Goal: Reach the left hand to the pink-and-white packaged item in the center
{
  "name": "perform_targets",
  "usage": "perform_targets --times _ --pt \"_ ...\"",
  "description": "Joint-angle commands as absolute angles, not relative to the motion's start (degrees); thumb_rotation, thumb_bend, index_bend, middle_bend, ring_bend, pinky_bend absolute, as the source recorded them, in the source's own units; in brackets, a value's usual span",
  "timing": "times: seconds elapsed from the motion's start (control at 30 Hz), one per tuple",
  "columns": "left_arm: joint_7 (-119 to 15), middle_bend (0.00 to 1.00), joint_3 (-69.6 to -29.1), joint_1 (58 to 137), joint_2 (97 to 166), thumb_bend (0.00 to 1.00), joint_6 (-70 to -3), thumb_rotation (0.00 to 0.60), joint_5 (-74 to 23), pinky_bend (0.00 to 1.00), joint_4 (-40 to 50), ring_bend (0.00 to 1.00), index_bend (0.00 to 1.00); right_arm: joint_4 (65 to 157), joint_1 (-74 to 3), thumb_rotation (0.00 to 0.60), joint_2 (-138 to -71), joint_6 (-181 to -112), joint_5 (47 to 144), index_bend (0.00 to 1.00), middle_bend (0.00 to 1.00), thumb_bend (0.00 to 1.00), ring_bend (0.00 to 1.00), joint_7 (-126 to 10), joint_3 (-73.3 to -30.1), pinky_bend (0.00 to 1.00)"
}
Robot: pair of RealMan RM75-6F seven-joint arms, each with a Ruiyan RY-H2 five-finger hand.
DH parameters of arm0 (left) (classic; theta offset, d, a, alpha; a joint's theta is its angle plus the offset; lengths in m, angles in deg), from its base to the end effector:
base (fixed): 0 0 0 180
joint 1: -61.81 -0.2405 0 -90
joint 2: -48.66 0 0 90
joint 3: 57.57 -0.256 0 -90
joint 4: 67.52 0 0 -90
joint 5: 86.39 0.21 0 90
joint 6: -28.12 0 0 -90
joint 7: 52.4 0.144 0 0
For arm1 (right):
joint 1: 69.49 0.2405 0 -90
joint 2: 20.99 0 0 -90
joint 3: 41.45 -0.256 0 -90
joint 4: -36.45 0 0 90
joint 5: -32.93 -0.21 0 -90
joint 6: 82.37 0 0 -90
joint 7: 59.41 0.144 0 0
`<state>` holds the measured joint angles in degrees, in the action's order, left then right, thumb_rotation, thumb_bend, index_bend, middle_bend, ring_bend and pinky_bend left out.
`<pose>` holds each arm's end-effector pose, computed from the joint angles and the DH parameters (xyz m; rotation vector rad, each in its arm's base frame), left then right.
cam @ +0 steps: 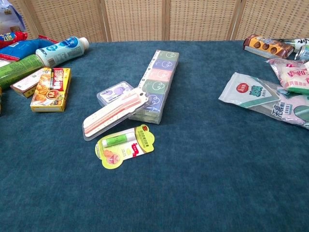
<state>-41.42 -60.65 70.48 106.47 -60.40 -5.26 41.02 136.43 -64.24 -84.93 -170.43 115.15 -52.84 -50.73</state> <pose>-0.2695 0.1734 0.1682 -1.3938 -0.9232 -0.8465 -0.2796 -0.2018 0.1751 1.1712 -0.9873 1.1769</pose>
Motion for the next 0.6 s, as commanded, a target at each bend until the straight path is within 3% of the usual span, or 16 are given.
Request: perform_targets --times 0.03,0.33,0.6 --pt "-41.26 0.0 -60.44 70.3 106.48 0.0 -60.08 0.6 -4.96 0.0 40.94 0.0 0.0 136.74 -64.34 0.6 -84.88 -170.38 115.26 0.0 0.0 0.0 0.0 -52.42 -50.68 0.0" --pt "-40.1 0.0 -58.46 73.14 109.99 0.0 -53.86 0.6 -5.73 0.0 41.46 0.0 0.0 137.46 -64.38 0.6 -84.3 -170.08 115.01 0.0 0.0 0.0 0.0 -51.34 -50.88 0.0" --pt "-31.72 0.0 -52.62 82.13 121.64 0.0 -42.47 0.6 -13.84 0.0 40.17 0.0 0.0 138.22 -64.65 0.6 -83.58 -170.23 115.32 0.0 0.0 0.0 0.0 -49.99 -50.84 0.0"
